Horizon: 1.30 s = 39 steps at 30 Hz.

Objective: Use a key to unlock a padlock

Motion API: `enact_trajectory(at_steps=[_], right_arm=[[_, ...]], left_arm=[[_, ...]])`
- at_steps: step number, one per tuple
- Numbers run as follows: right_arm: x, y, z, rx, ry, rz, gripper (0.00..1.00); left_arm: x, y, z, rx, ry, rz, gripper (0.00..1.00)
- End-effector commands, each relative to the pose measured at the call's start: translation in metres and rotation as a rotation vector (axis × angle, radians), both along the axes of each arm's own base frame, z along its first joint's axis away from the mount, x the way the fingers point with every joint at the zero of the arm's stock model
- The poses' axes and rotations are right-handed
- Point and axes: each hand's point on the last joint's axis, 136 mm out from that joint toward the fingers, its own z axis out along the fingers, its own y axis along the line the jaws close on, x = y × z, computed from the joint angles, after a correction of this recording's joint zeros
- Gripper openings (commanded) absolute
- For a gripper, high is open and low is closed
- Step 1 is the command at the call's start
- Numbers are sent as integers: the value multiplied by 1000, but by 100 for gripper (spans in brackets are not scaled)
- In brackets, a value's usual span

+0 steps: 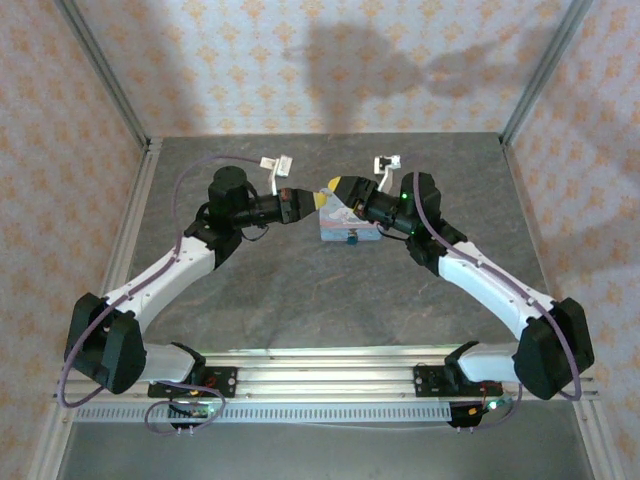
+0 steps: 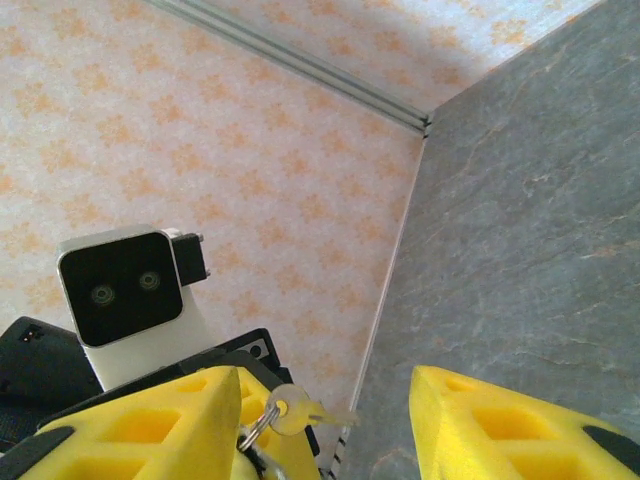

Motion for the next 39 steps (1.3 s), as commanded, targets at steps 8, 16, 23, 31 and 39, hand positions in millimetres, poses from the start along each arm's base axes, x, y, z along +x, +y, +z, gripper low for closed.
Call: enact_trajectory(at_steps=[8,16,23,31,39], right_arm=[[-9,15,33,94,-67,73,32],[-13,18,39,102,-77,91,2],[-15,14,28,-3,-119,74,0],[-16,-10,6,-478,-160,124,0],[-2,-52,-52,-1102,-151,260,0]], left_arm=[[6,-5,31,-62,-51,11,0],[11,-5,22,-52,-26,31,0],[12,-2,4,36,-15,51,3],[7,33,-43,346,11,158,49],[6,59,-66,553,4,220,58]])
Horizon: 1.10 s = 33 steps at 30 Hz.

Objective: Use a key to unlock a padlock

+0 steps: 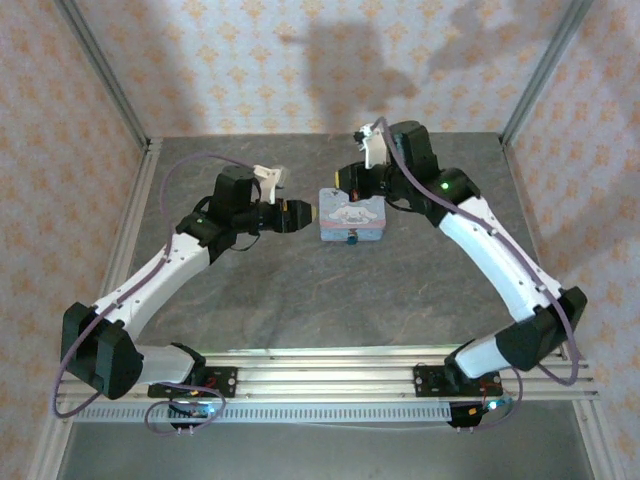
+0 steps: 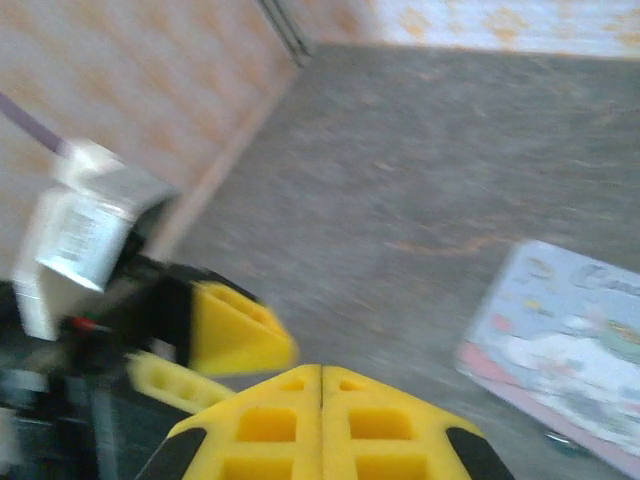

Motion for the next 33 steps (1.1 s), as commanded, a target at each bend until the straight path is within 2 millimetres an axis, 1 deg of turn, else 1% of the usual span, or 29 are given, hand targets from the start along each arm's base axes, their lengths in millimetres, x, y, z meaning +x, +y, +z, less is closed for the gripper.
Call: enact_trajectory(at_steps=[1,3,4,6,8,10,13,15,18,22,25,30,33], right_arm=[[-7,-44,-76,-476,68,36,0],[1,-51,-85,-606,17,27,0],[2,-51,-86,-651,-4,40,0],[1,-46,-83,-647,-24,78,0],[-7,-32,-74,-564,-52,145,0],[-19,-14,-59,-434,-100,222,0],[-33,5,-41,-263,-148,302,0],[-36,11,-34,-179,-148,320,0],[-35,14,-25,-65,-128,322,0],[-35,17,-10,77,-127,328,0],[-37,19,0,150,-124,342,0],[-39,18,11,220,-109,363,0],[-41,16,14,232,-102,370,0]], left_arm=[[-3,19,-6,151,-50,8,58],[-5,17,-8,154,-78,-23,58],[-6,14,-6,133,-100,-40,58],[-7,5,5,62,-166,-74,58],[-8,-2,20,-6,-238,-104,58],[-11,-10,35,-68,-295,-149,58],[-13,-23,55,-165,-330,-211,56],[-14,-30,64,-235,-338,-248,53],[-17,-36,75,-297,-364,-288,53],[-21,-38,78,-314,-384,-317,52],[-22,-39,78,-329,-375,-337,50],[-19,-43,74,-358,-343,-354,45],[-18,-44,70,-361,-333,-360,44]])
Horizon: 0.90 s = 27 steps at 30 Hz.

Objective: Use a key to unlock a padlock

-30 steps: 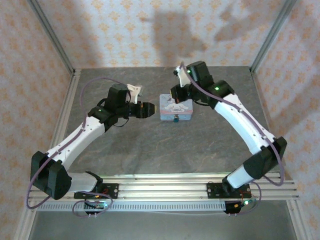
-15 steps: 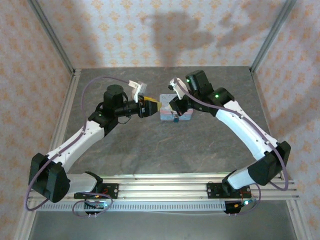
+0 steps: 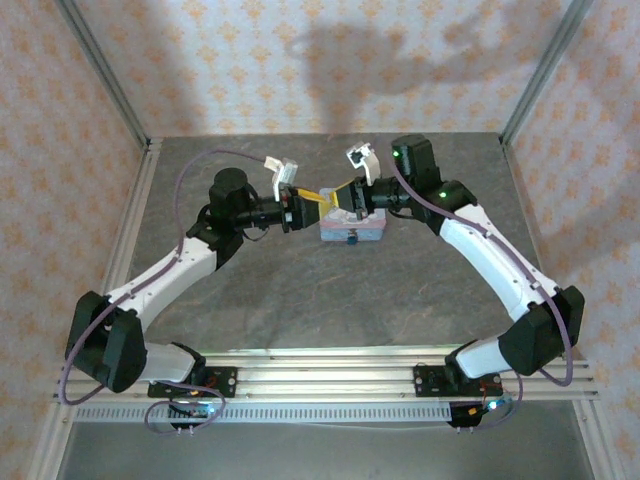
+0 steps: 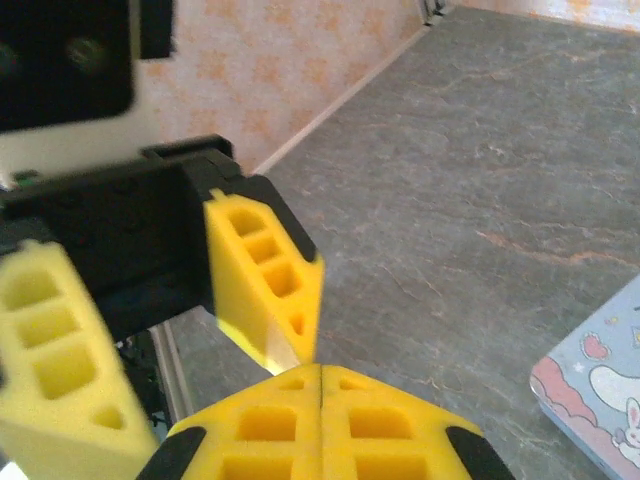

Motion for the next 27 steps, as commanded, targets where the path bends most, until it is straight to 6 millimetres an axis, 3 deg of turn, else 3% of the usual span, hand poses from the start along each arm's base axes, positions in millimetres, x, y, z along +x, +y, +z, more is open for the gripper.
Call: enact_trajectory(at_steps=[1,11,27], right_arm=[[-11,0,29,86,-37,46,0],[-18,4,34,121,-5,90,0],[-11,9,32,141,24,94,0]], left_arm=[[-2,1,7,-32,-26,-32,43],[-1,1,5,-43,-11,-47,37],[-9,0,10,-46,-22,-90,24]])
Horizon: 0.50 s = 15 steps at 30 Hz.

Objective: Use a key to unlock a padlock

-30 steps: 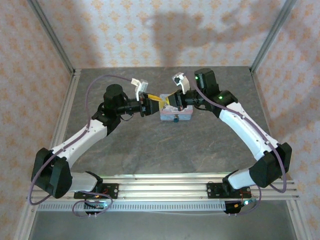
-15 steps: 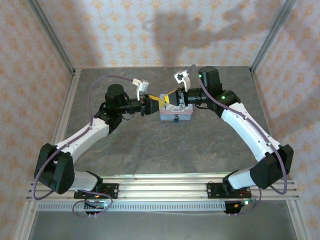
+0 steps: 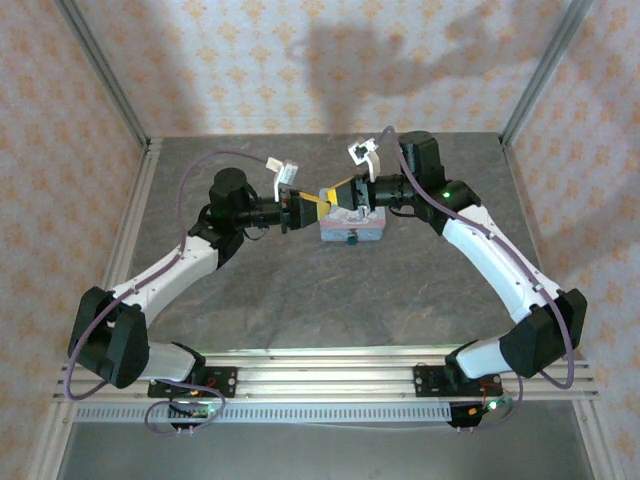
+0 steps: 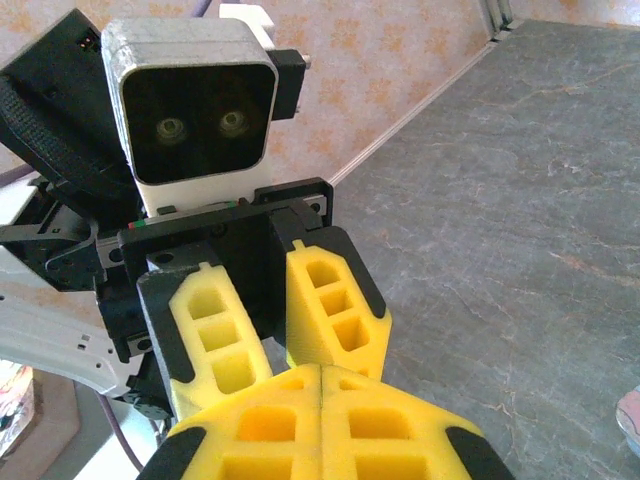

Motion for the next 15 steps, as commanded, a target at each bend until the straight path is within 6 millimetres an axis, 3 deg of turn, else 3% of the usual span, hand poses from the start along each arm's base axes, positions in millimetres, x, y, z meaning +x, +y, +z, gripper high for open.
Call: enact_trajectory(at_steps=[1,5,10,15], right_arm=[[3,3,12,37,-28,22,0],[4,4,10,37,-19,24,0],[4,5,7,37,-6,25,0],[6,6,5,40,2,20,0]], left_arm=[[-3,1,10,-19,-48,-25,24],[-1,0,10,-16,-42,-27,17],[-2,0,11,-18,-45,-31,1],[-4,1,11,-11,-46,-34,0]])
